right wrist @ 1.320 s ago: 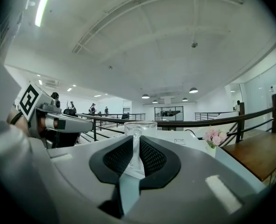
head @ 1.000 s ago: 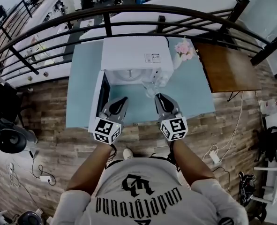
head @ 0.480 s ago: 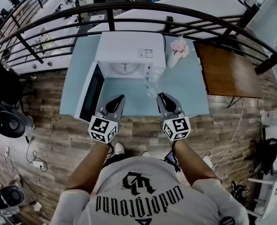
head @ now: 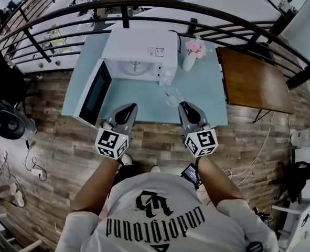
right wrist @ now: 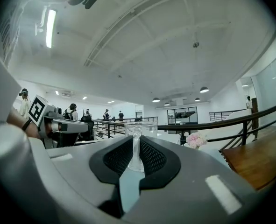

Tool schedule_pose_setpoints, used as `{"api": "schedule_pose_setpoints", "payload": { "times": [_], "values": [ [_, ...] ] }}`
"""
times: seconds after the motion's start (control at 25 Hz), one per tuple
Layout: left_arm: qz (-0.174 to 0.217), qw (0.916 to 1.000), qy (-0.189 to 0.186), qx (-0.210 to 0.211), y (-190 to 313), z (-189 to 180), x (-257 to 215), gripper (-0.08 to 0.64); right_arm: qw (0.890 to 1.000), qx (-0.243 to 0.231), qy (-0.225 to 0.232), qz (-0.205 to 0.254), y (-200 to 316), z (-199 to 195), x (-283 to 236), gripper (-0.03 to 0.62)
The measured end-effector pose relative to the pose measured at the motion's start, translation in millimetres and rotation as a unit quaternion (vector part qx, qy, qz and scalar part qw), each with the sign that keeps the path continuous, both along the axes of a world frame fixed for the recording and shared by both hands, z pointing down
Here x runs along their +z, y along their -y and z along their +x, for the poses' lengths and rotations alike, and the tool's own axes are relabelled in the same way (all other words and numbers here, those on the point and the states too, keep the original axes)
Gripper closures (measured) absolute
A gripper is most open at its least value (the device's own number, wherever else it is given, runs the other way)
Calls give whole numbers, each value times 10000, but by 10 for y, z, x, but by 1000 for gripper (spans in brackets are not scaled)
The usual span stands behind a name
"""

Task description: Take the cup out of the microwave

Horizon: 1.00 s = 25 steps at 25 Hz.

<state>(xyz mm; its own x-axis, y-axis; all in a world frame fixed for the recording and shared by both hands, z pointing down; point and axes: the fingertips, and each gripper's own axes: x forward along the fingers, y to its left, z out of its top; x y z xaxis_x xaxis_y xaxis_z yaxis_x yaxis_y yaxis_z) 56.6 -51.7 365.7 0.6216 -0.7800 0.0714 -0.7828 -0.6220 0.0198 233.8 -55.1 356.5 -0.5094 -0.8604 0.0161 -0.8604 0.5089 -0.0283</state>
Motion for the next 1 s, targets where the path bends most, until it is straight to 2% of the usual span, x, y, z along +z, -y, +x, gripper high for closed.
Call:
{"api": "schedule_pose_setpoints", "payload": {
  "times": [0.4, 1.0],
  "values": [
    [86, 9999, -13, -52, -118, 89, -116, 511, 9999, -89, 62, 114, -171, 216, -145, 549],
    [66, 9999, -2, -143, -72, 119, -106, 511, 9997, -170, 64, 176, -120, 250, -172, 549]
  ]
}}
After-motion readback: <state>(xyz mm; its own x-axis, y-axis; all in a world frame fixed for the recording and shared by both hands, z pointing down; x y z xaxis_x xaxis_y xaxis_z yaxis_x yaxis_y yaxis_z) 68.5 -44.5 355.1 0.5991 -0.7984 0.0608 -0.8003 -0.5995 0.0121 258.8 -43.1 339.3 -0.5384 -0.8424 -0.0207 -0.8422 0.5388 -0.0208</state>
